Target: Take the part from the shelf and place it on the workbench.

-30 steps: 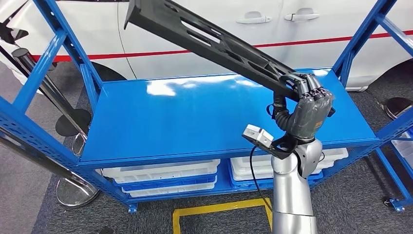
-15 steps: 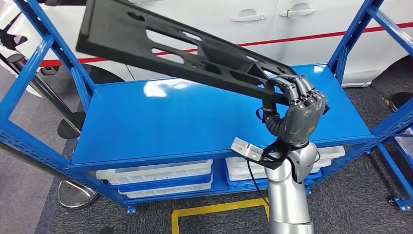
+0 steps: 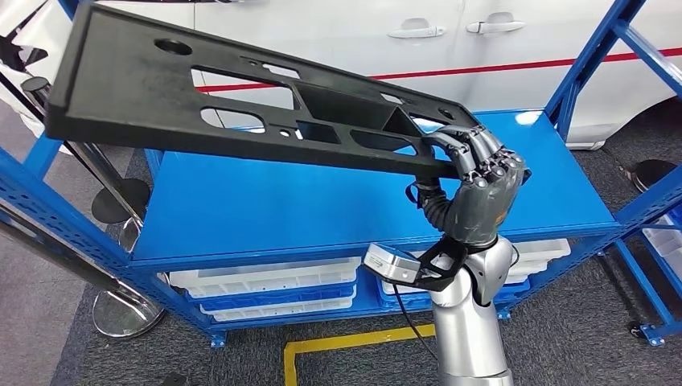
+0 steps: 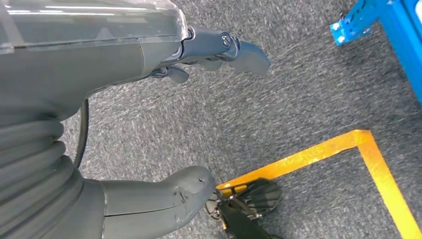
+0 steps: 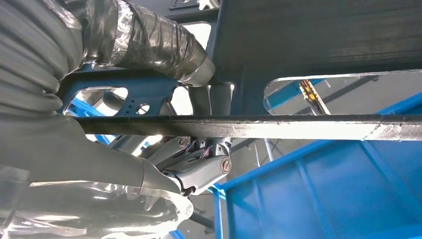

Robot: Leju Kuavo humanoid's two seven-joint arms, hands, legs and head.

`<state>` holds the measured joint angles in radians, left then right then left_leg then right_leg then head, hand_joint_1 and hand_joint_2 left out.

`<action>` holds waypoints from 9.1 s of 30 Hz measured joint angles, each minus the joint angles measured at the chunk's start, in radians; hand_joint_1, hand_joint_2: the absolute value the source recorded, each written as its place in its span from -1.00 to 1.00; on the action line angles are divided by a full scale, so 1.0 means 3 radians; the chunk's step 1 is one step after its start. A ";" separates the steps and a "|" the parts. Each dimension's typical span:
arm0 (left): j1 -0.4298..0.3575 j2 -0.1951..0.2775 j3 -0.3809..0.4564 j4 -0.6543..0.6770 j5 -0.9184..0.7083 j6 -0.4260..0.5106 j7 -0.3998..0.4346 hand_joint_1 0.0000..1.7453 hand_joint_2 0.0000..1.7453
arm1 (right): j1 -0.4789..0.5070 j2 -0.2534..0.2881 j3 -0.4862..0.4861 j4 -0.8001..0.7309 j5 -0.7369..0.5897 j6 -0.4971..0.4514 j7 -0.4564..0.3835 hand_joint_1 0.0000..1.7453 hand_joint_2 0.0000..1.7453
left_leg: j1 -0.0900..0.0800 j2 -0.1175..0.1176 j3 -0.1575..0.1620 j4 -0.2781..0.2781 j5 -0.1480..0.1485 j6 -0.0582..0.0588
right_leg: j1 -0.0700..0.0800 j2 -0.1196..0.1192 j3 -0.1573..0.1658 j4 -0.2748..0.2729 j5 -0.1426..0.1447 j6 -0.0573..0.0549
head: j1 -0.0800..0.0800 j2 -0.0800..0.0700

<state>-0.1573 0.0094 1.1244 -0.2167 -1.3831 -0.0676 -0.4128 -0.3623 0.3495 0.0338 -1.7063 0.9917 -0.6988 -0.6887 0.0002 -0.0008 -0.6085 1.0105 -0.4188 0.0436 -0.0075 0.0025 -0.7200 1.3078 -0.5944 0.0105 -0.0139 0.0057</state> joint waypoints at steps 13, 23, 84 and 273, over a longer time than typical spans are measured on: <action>0.0108 -0.0111 -0.0085 0.0008 -0.0210 0.0091 -0.0046 -1.00 1.00 | 0.0081 -0.0003 0.0125 0.0004 0.0011 0.0001 -0.0001 1.00 1.00 | 0.0025 -0.0009 -0.0323 0.0656 -0.0384 -0.0186 | -0.0004 -0.0017 0.0410 -0.0885 0.0443 -0.0161 | -0.0001 0.0000; 0.0227 -0.0375 -0.0274 0.0020 -0.0387 0.0326 -0.0096 -1.00 1.00 | 0.0216 -0.0027 0.0153 0.0009 0.0057 0.0001 -0.0001 1.00 1.00 | -0.0008 -0.0018 0.0227 0.0042 -0.0252 -0.0105 | 0.0004 -0.0022 0.0270 -0.0868 0.0586 -0.0049 | -0.0001 0.0000; 0.0106 -0.0302 -0.0158 0.0045 -0.0113 0.0108 0.0467 -1.00 1.00 | 0.0283 -0.0055 0.0595 0.0409 -0.0094 0.0001 -0.0001 1.00 1.00 | -0.0025 0.0014 0.0413 -0.0064 -0.0339 -0.0118 | 0.0015 -0.0049 0.0227 -0.0892 0.0635 -0.0106 | -0.0007 0.0000; 0.0265 -0.0213 -0.0620 0.0047 -0.0613 -0.0041 0.0070 -1.00 1.00 | 0.0413 -0.0107 0.0347 0.0560 0.0122 0.0000 0.0000 1.00 1.00 | -0.0004 0.0044 0.0337 -0.0148 -0.0181 -0.0011 | -0.0016 -0.0006 0.0044 -0.0584 0.0378 -0.0019 | -0.0009 0.0000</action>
<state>-0.0776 -0.0545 0.9385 -0.2026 -1.5669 -0.0800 -0.3919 -0.2383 0.3173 0.1379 -1.5382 1.0285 -0.6989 -0.6886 -0.0009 0.0126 -0.5074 0.9661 -0.4732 0.0404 -0.0122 0.0006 -0.7066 1.1328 -0.4809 0.0047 -0.0165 0.0057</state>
